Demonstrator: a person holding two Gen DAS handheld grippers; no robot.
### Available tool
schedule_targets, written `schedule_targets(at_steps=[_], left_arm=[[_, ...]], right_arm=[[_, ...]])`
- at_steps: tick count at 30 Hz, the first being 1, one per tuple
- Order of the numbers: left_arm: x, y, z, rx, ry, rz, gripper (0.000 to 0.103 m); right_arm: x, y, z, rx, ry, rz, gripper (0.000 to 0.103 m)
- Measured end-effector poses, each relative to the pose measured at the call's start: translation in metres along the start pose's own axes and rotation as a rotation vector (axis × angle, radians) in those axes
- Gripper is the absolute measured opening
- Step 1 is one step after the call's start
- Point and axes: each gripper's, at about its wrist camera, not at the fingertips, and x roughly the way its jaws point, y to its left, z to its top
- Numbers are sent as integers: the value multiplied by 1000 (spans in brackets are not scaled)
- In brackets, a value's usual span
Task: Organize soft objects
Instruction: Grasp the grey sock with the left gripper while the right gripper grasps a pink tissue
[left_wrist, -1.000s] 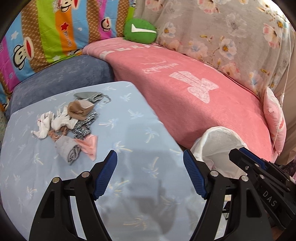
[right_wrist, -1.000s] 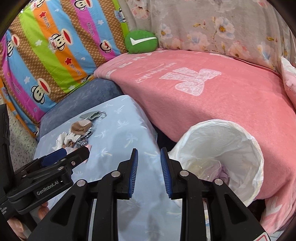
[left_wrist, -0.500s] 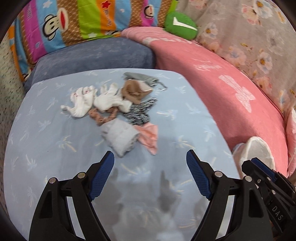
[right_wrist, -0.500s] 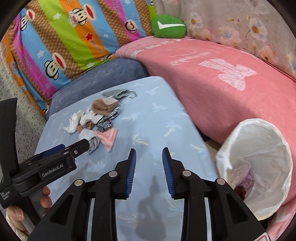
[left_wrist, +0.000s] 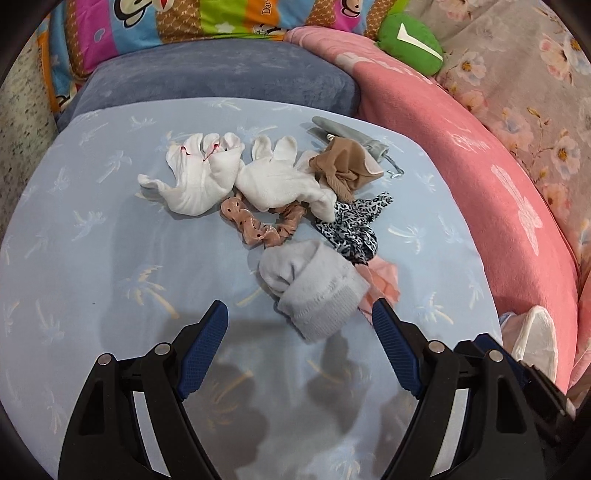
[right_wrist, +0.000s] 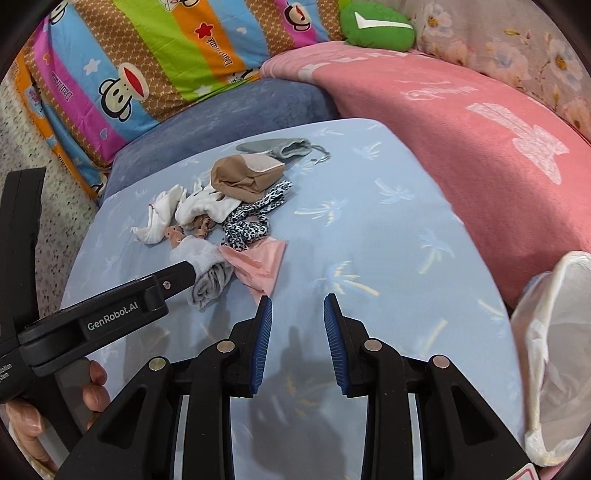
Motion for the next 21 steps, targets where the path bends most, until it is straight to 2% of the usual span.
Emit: schedule_targets(at_steps=[8,11,14,15,16,18,21], left_arm=[[22,16,10,-74,47,-63,75],[26,18,12,-77,63,-98,65],[27,20,12,-86,77,-150,53],[27,20,11,-87,80,-164,48],[27,19,11,-86,80,-172,47],[27,17,10,-78,77,-179,42],[25,14,10,-58,71,-179,37]], right_arm=[[38,15,9,-23,46,22,30],[49,18,11,-23,60,26,28],[60,20,11,-20,79,36,21],[64,20,11,-15,91,43,15],[67,19,10,-9,101,51,10],[72,17,9,10,114,64,5],[72,15,8,18,112,65,2]])
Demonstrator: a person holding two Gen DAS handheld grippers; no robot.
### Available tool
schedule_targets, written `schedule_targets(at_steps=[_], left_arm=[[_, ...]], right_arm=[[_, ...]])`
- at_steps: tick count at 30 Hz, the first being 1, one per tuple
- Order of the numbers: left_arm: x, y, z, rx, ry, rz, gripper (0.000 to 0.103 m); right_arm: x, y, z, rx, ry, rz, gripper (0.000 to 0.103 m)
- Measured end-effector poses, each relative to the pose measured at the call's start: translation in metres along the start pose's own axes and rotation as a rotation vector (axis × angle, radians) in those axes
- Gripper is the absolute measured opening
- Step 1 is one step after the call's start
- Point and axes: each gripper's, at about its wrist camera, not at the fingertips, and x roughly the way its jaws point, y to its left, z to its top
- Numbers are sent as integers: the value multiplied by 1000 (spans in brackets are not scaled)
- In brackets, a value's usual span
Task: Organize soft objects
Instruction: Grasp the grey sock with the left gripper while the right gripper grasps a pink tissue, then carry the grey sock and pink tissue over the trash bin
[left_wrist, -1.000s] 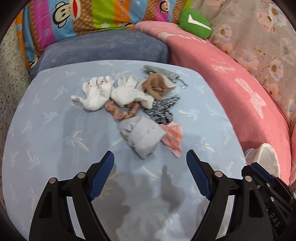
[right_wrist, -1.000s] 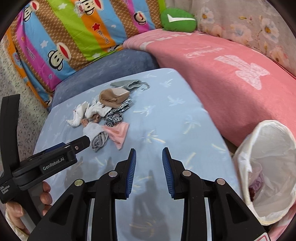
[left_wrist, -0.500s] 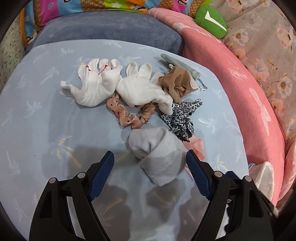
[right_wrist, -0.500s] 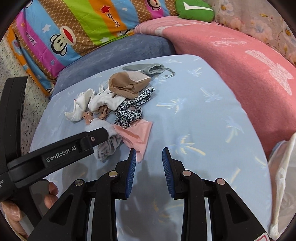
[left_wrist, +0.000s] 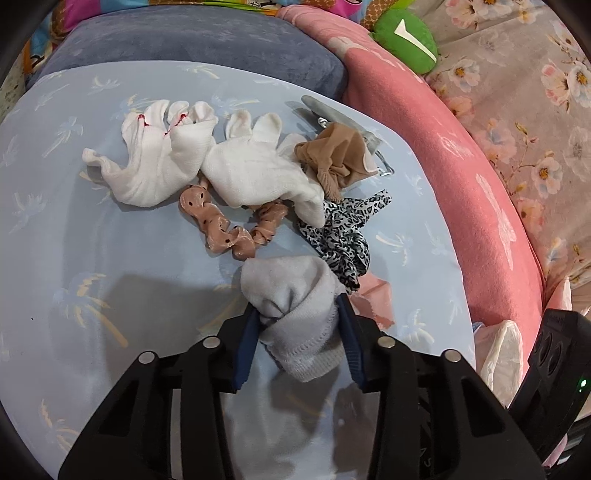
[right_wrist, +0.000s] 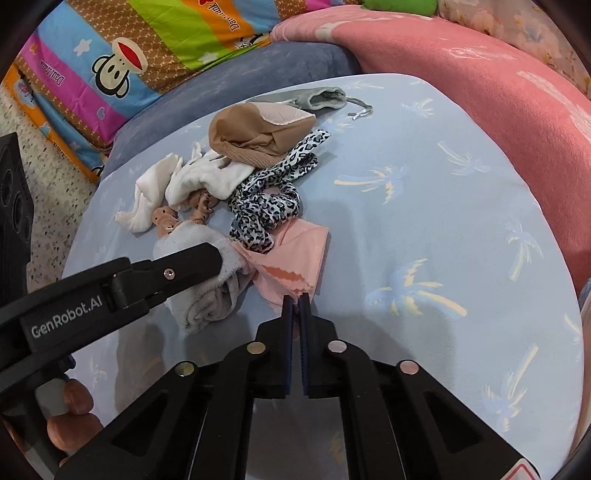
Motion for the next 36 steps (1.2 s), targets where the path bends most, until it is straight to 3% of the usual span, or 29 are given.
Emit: schedule_targets(at_steps=[8,20,30,36], left_arm=[[-12,-13,-4,37,-21,15,30],[-48,-75,-22,160,-77,-11,30],[-42,-167,-65,367,-46,-83,30],[-23,-223,-96,497,6,-120,30]], right_arm=[[-32,-12,-2,28,-54,-14,1],[-133,-47,-19,72,-215,-75,1],[-226,-129,-64,218,-322,-194,1],[-252,-182,-95,302,-338,-277,1]])
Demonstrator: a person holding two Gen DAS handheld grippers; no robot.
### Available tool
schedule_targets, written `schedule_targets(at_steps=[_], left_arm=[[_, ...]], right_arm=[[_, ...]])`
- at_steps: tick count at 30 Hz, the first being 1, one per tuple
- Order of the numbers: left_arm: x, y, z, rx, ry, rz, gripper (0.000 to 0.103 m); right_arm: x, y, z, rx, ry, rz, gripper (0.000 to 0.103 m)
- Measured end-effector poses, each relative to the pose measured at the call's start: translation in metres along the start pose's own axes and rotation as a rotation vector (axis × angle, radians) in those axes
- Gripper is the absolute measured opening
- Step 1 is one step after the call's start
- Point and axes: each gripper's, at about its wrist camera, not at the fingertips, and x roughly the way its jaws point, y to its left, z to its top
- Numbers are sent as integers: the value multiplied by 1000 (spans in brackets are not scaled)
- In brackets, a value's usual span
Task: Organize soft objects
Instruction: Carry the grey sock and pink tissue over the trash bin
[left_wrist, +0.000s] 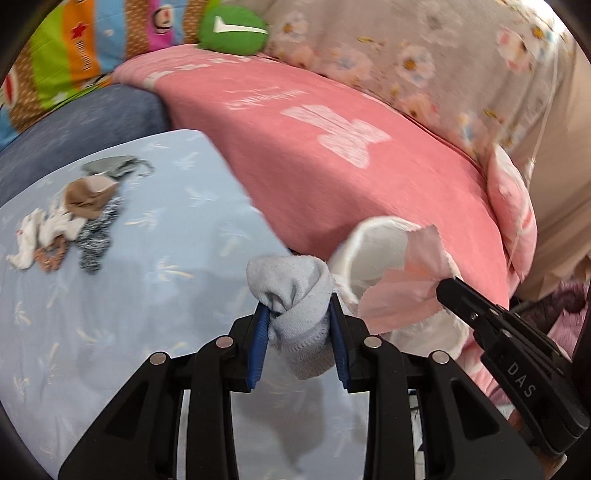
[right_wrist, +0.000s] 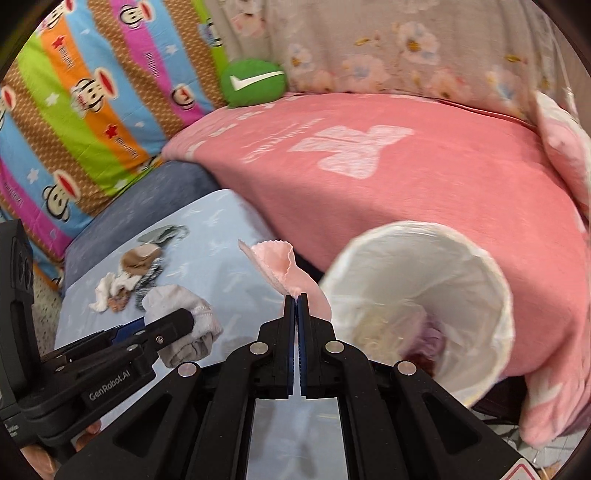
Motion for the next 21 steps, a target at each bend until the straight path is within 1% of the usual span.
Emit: schedule_targets(at_steps=[4,8,12,14,21], left_arm=[[24,-40,-2,91,42,-10,30],[42,-71,-8,166,63,1,30],[51,-83,-11,166,71,-1,30],[53,-87,-11,171,71,9,30],[66,-106,-12,222,90,37,30]], right_arm=[[4,-25,-4,25,2,-52,1],[5,-50,-5,64,-1,-69,1],[6,-67,-4,83,3,-73,1],[5,-72,-2,86,-1,-75,1],[7,-86,3,102,-8,-77,1]])
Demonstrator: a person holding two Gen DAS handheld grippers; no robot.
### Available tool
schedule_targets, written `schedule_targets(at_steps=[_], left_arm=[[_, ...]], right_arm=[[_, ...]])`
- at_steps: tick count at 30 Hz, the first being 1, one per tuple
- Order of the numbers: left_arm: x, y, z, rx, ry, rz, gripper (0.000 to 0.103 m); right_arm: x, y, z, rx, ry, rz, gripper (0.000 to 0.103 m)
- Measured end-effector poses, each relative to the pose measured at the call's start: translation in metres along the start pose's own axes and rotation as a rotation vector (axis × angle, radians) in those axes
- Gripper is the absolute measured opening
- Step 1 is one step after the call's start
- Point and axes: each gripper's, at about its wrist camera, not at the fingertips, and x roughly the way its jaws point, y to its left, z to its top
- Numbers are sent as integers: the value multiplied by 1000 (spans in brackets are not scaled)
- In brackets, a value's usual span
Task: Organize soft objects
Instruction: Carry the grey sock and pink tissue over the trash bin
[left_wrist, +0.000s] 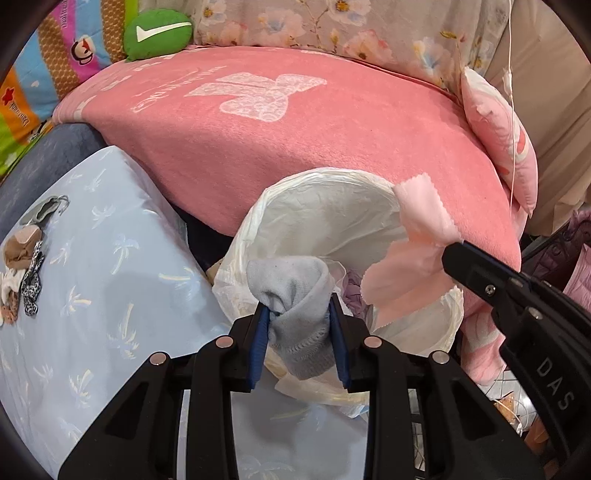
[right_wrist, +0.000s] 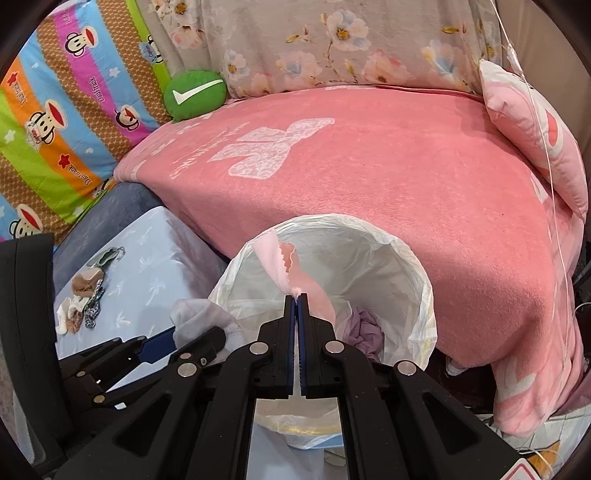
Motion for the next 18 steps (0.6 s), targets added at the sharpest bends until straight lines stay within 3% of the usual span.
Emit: schedule_targets(at_steps=[18], left_arm=[[11,-11,4,40,19,-33,30]], right_arm=[[6,-9,2,-3,1,6,1]])
